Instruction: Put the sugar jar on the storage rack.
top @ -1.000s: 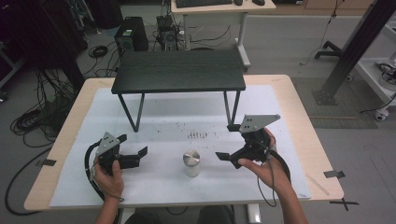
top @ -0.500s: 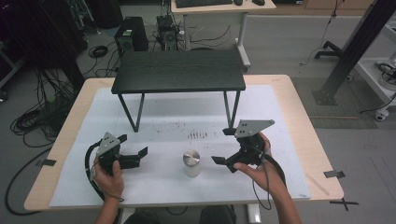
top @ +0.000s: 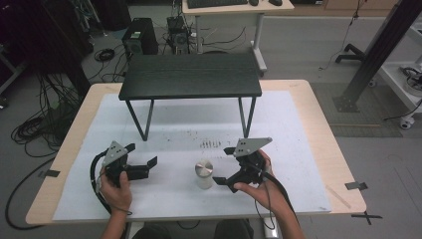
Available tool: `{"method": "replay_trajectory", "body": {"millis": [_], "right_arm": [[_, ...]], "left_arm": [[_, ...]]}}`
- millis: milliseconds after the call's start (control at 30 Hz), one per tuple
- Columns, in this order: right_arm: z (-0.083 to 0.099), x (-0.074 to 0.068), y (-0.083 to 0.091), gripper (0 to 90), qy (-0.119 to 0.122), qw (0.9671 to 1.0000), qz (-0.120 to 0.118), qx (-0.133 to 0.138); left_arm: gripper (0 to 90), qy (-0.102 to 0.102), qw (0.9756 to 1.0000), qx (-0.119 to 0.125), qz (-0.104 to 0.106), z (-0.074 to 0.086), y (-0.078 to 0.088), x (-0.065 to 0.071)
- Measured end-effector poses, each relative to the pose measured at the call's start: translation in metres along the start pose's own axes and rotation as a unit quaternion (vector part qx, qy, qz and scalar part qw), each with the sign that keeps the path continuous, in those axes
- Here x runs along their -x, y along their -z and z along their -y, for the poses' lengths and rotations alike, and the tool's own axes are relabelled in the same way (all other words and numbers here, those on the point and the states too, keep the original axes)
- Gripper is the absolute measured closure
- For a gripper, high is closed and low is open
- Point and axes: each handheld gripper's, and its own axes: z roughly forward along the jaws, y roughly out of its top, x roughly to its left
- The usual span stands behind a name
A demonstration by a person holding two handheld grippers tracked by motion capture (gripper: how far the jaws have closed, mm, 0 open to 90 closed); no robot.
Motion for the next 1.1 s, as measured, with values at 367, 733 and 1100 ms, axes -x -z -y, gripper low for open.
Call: {"method": "replay_trajectory", "body": {"millis": [367, 733, 1100], "right_arm": [[0.004, -0.002, -0.021, 1.3, -0.006, 0.9998, -0.018, 0.001], [0.007, -0.005, -0.036, 1.3, -0.013, 0.9994, -0.033, 0.005], [0.005, -0.008, -0.046, 1.3, -0.015, 0.9989, -0.043, 0.009]], "left_arm": [[0.6, 0.002, 1.0000, 0.002, -0.001, 0.000, 0.000, 0.000], [0.6, 0.002, 1.0000, 0.000, -0.002, 0.000, 0.000, 0.000], [0.6, 0.004, 1.0000, 0.001, -0.001, 0.000, 0.000, 0.000]]}}
